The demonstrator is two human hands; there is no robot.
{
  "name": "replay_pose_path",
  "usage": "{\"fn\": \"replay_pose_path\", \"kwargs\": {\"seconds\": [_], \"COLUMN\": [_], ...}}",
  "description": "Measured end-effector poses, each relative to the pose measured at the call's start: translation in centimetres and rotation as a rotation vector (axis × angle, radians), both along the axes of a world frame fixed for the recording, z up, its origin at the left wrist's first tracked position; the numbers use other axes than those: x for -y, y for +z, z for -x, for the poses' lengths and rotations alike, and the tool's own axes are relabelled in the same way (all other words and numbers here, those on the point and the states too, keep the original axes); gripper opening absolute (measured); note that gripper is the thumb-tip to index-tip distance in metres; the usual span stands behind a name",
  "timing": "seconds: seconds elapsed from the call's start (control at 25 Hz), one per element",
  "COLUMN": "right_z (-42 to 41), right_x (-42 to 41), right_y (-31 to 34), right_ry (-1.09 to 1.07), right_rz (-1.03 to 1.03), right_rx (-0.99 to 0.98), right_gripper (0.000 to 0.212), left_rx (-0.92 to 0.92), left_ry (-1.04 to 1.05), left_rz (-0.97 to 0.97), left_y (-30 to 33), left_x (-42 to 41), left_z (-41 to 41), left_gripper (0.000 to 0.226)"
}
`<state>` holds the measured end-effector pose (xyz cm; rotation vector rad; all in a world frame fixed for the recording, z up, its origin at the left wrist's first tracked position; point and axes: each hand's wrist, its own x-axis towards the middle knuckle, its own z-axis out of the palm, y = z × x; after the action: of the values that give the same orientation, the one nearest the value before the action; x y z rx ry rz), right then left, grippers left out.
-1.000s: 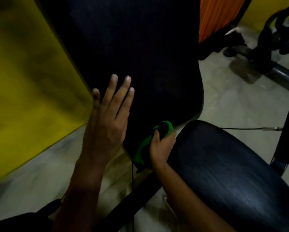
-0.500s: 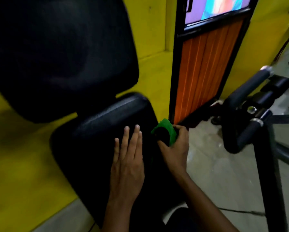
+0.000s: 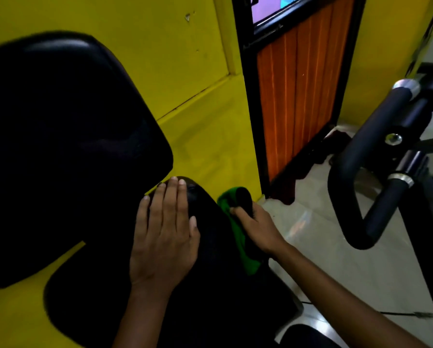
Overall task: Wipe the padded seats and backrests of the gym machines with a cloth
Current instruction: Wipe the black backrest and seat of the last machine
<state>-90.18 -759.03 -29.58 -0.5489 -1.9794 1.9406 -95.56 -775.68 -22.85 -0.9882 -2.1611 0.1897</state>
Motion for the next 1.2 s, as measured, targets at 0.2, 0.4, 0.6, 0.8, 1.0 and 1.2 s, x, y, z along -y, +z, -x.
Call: {"fn": "replay_pose_path", "kwargs": {"seconds": [0.2, 0.4, 0.6, 0.8, 1.0, 1.2], "right_z": [2.5, 2.0, 0.9, 2.2, -1.2, 0.0], "right_x": [0.5, 0.9, -0.8, -0.1, -1.3, -1.3], "right_y": [4.3, 1.4, -2.6, -0.4, -8.3, -5.6], "right_ry": [0.015, -0.071, 0.052, -0.045, -0.017, -0.039], "right_rz": [-0.030, -0.017, -0.134, 0.000, 0.012, 0.010], "right_rx": [-0.113, -0.224, 0.240, -0.125, 0.269, 0.129], "right_gripper": [0.007, 0.010, 0.018, 0.009, 0.017, 0.018], "left_rx": [-0.043, -0.100, -0.067, -0.018, -0.025, -0.031], "left_ry": [0.033, 0.058, 0.080, 0.092, 0.051, 0.074], "left_rz": [0.039, 0.080, 0.043, 0.009, 0.030, 0.023], "left_y": [0.2, 0.0, -2.0, -3.5, -4.8, -4.8], "left_x": [0.3, 0.0, -0.4, -1.1, -1.1, -1.4], "left_z": [-0.1, -0.5, -1.4, -2.3, -2.7, -2.7], "left_gripper": [0.059, 0.059, 0.062, 0.065, 0.065, 0.064]}}
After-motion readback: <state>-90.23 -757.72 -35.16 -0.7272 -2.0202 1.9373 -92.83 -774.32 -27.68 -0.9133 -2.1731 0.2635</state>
